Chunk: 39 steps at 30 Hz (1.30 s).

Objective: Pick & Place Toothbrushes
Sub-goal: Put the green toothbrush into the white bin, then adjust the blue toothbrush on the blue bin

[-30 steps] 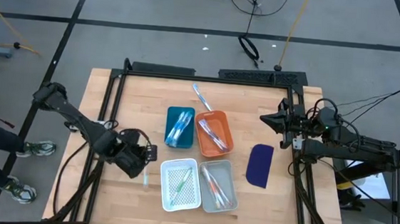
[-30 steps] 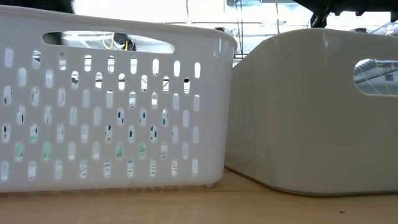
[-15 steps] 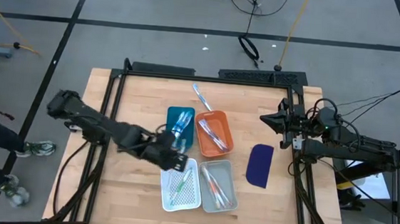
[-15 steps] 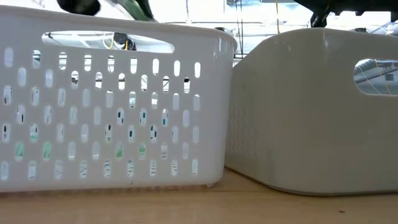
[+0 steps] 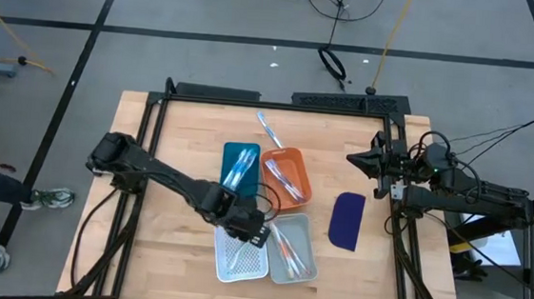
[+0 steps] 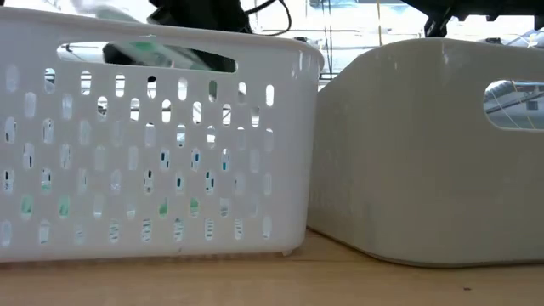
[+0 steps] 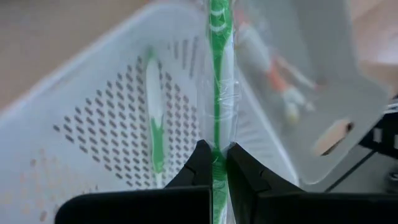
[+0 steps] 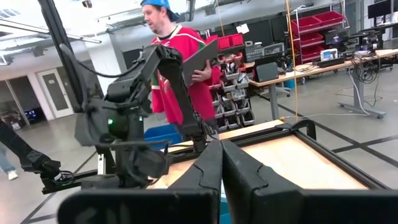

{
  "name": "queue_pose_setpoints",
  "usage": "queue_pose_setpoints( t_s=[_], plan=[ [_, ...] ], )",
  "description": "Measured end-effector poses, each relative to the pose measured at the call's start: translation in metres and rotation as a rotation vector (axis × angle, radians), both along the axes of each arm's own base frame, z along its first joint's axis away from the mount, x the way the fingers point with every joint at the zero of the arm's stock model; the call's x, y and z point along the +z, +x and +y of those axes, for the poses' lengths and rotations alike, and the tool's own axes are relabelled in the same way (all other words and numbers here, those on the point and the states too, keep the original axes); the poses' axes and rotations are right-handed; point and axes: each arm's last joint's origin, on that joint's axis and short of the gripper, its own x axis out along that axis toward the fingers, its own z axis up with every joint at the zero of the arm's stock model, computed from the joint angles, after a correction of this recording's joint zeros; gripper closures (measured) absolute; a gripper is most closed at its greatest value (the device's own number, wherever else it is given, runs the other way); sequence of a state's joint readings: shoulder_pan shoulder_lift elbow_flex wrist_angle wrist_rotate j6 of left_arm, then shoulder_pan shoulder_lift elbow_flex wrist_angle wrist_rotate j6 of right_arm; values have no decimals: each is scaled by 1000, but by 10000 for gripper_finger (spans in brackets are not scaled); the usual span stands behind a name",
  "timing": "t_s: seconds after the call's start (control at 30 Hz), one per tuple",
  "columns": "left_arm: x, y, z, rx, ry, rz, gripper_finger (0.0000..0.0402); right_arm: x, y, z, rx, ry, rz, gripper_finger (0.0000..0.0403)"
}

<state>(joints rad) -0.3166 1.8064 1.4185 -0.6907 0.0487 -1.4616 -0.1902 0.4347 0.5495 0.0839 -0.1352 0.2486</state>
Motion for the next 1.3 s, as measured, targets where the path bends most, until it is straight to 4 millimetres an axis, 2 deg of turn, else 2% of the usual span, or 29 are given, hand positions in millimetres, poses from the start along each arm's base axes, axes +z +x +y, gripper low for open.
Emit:
queue_pose_setpoints(
  t_s=[0.17, 0.37, 0.5, 0.8, 0.9, 1.2, 1.3],
  plan=[
    [-14, -1, -12, -20, 7, 57, 392, -1, 0, 0, 0, 0, 10, 403],
    [-24, -4, -10, 25, 40, 91, 392, -1, 0, 0, -1, -5, 11, 403],
    [-31, -7, -7, 39, 24, 126, 378, -1, 0, 0, -1, -5, 10, 403],
    [-31, -4, -8, 69, 21, 84, 364, -1, 0, 0, 0, -5, 10, 403],
    [-30, -2, -8, 72, 28, 59, 338, -1, 0, 0, 0, -5, 10, 403],
    [-28, -1, -10, 29, -28, 53, 209, -1, 0, 0, 0, -5, 10, 403],
    [-14, -5, -9, 61, -12, 8, 186, -1, 0, 0, 0, -5, 9, 403]
  ],
)
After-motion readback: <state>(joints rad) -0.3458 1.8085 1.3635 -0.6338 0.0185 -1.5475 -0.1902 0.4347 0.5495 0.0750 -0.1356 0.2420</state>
